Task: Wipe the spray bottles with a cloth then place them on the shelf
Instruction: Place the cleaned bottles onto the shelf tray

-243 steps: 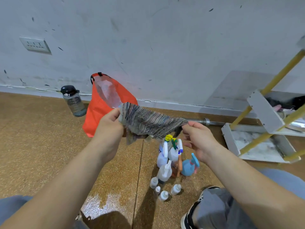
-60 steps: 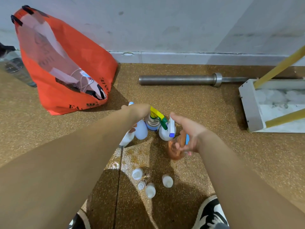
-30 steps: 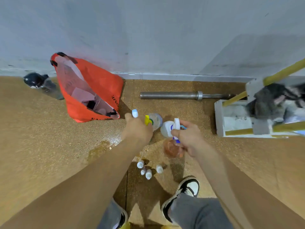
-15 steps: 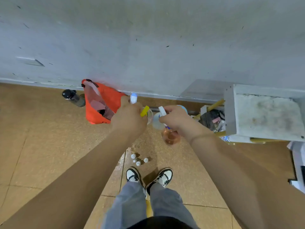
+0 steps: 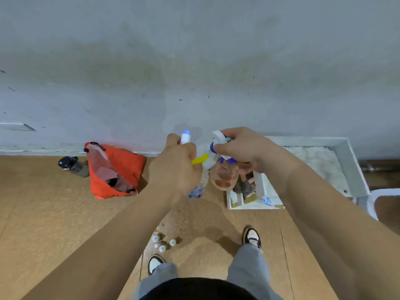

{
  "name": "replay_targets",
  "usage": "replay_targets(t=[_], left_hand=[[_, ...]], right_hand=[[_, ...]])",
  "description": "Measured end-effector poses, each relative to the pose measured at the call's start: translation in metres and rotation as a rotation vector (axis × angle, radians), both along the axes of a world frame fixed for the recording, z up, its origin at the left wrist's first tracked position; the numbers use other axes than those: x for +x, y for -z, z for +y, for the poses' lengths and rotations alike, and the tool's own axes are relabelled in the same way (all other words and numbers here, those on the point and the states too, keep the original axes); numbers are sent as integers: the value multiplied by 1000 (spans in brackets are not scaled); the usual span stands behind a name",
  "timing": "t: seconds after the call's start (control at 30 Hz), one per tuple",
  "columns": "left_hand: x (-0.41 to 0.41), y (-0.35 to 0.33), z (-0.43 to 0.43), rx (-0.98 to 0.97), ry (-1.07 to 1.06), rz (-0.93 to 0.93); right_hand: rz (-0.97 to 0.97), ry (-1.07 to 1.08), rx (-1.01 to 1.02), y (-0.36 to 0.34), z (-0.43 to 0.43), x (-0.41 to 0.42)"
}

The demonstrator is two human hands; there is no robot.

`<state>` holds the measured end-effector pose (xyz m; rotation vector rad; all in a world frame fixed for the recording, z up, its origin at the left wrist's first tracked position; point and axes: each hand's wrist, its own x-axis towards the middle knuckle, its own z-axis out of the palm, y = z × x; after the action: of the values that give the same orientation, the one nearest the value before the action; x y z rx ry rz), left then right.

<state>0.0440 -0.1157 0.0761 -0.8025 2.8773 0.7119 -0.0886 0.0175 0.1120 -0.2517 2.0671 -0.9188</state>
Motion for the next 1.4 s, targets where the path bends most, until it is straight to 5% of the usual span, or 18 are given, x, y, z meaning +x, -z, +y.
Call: replay_targets(t=[0.37,0.7,1.4], left_hand=[[-166,-44,170,120,-152,62],[-260,12,284,236,-89,-57],[-271,88,262,286,-321,-139]], right_hand=[[-132,93,-24,-10,177,-157],[-199,378,7,54,284,-224],[-316,297,59,115,241,-262]])
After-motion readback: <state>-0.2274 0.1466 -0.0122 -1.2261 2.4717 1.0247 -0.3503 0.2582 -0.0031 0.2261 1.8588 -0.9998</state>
